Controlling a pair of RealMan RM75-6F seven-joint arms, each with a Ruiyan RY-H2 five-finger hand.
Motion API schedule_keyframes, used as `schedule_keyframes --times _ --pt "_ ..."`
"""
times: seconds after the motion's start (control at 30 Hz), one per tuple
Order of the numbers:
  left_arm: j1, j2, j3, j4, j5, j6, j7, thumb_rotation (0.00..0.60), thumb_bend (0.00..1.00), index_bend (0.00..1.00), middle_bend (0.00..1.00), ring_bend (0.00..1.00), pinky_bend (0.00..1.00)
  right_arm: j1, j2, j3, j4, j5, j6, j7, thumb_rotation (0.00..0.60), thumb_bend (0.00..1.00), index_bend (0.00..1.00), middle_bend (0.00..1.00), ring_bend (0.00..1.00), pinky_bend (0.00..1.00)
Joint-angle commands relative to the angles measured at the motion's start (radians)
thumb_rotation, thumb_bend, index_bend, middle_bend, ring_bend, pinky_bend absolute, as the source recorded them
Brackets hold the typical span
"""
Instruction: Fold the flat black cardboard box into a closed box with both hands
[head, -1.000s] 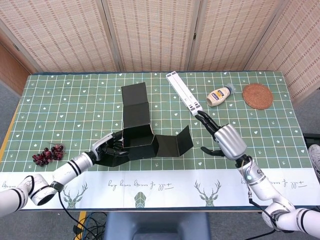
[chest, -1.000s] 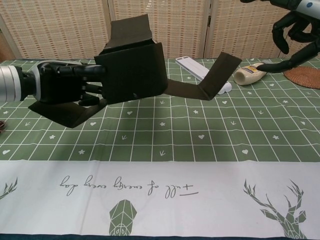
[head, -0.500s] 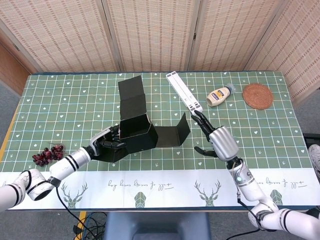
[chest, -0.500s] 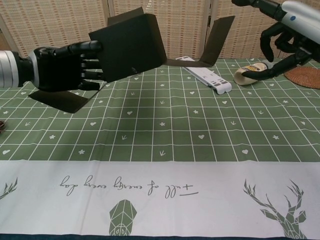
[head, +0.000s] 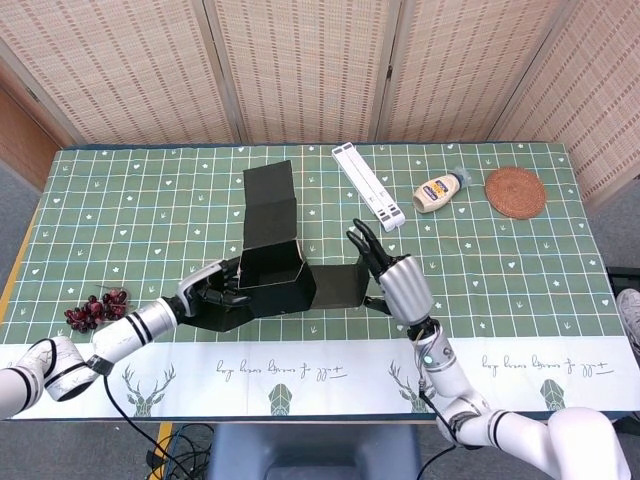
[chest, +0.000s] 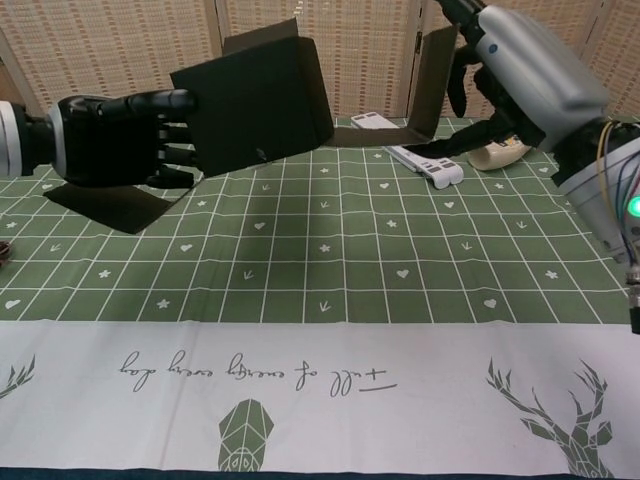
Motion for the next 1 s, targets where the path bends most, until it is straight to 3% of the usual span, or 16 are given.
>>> schedule_keyframes --times 0.03,0.43,0.77,1.0 --pt "-0.008 -0.009 0.027 0.018 0.027 0.010 0.065 0.600 0.09 0.21 0.21 0.53 0.79 0.024 -0.007 0.005 0.019 -0.029 0.015 -0.006 0.600 0.19 0.00 0.00 0.70 1.00" --pt "-0.035 -0.066 0.056 0.037 0.027 -0.011 0.262 0.600 0.09 0.21 0.21 0.53 0.79 0.057 0.070 -0.081 -0.028 -0.124 -0.033 -0.094 0.600 0.22 0.00 0.02 0.70 1.00" --pt "-0.043 -0.085 0.049 0.033 -0.022 -0.042 0.405 0.600 0.09 0.21 0.21 0.53 0.79 0.053 0.140 -0.103 -0.106 -0.116 -0.085 -0.119 0.600 0.22 0.00 0.02 0.70 1.00" --pt "-0.030 -0.115 0.029 0.028 -0.077 -0.063 0.536 0.600 0.09 0.21 0.21 0.53 0.79 0.064 0.147 -0.127 -0.123 -0.124 -0.131 -0.129 0.600 0.22 0.00 0.08 0.70 1.00"
